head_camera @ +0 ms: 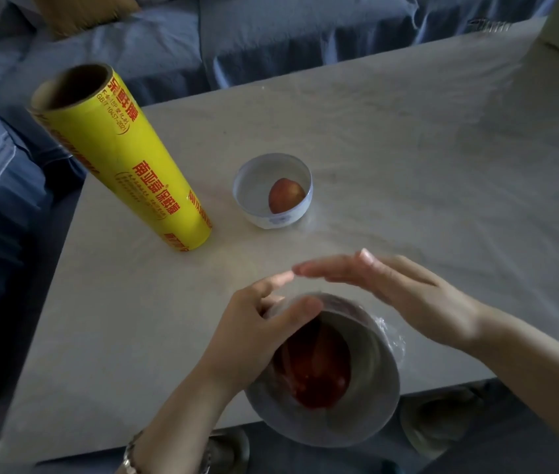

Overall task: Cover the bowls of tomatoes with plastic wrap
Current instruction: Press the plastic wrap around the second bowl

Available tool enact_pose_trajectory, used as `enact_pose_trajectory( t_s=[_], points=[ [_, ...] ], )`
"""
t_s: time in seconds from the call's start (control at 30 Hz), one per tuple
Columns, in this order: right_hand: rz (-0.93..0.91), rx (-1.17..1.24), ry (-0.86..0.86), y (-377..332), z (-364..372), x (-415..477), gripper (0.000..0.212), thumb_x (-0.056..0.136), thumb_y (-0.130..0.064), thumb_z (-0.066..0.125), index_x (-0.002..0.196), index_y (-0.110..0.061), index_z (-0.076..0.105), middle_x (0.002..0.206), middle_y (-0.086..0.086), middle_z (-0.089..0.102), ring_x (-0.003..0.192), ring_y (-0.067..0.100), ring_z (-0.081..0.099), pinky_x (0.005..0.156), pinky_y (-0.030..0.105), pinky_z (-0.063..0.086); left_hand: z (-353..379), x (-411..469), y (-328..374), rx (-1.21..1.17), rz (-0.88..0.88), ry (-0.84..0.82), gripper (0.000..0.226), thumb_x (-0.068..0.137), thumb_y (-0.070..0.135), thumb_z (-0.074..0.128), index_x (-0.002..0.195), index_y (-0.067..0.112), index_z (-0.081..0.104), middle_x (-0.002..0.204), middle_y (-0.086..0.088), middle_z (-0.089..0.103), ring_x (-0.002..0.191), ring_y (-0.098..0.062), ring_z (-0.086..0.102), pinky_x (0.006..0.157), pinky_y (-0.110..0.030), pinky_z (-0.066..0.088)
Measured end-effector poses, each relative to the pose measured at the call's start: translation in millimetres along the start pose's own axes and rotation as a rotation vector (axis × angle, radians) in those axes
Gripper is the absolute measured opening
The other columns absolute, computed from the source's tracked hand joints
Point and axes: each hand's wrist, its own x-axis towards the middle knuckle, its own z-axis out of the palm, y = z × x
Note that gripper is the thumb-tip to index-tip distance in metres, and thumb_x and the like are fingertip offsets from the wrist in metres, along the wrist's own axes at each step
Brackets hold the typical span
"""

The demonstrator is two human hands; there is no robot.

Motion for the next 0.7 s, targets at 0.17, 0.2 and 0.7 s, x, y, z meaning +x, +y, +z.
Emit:
enact_pose_trajectory(
  t_s=[0.17, 0.2, 0.7],
  points=[
    [-0.002, -0.097, -0.088, 8.8, 8.9, -1.4, 0.067, 0.084, -0.069, 0.023, 0.126, -0.029, 0.057, 0.126, -0.015, 0.06, 0.121, 0.0, 0.051, 0.103, 0.023, 0.04, 0.6, -1.8, 0.3, -0.03, -0.022, 0.008, 0.102, 0.044, 0.065, 0.066, 0.135, 0.023, 0.046, 0.067, 0.007, 0.069, 0.077, 0.004, 0.066, 0.065, -0.009, 0.047],
    [0.031, -0.135, -0.079, 14.0, 10.0, -0.5, 0.073, 0.079, -0.076, 0.023, 0.126, -0.031, 0.056, 0.125, -0.016, 0.06, 0.119, -0.001, 0.052, 0.104, 0.026, 0.041, 0.9, -3.0, -0.6, -0.033, -0.032, 0.004, 0.107, 0.041, 0.068, 0.069, 0.136, 0.024, 0.046, 0.077, 0.003, 0.072, 0.081, 0.0, 0.066, 0.066, -0.01, 0.048],
    [0.101, -0.071, 0.001, 21.8, 3.8, -0.3, 0.082, 0.063, -0.089, 0.027, 0.119, -0.038, 0.057, 0.129, -0.022, 0.056, 0.121, -0.007, 0.048, 0.108, 0.022, 0.034, 2.6, -1.4, -8.1, -0.048, -0.023, 0.035, 0.097, 0.045, 0.069, 0.066, 0.131, 0.028, 0.048, 0.07, 0.004, 0.072, 0.075, 0.0, 0.066, 0.065, -0.012, 0.049]
  ],
)
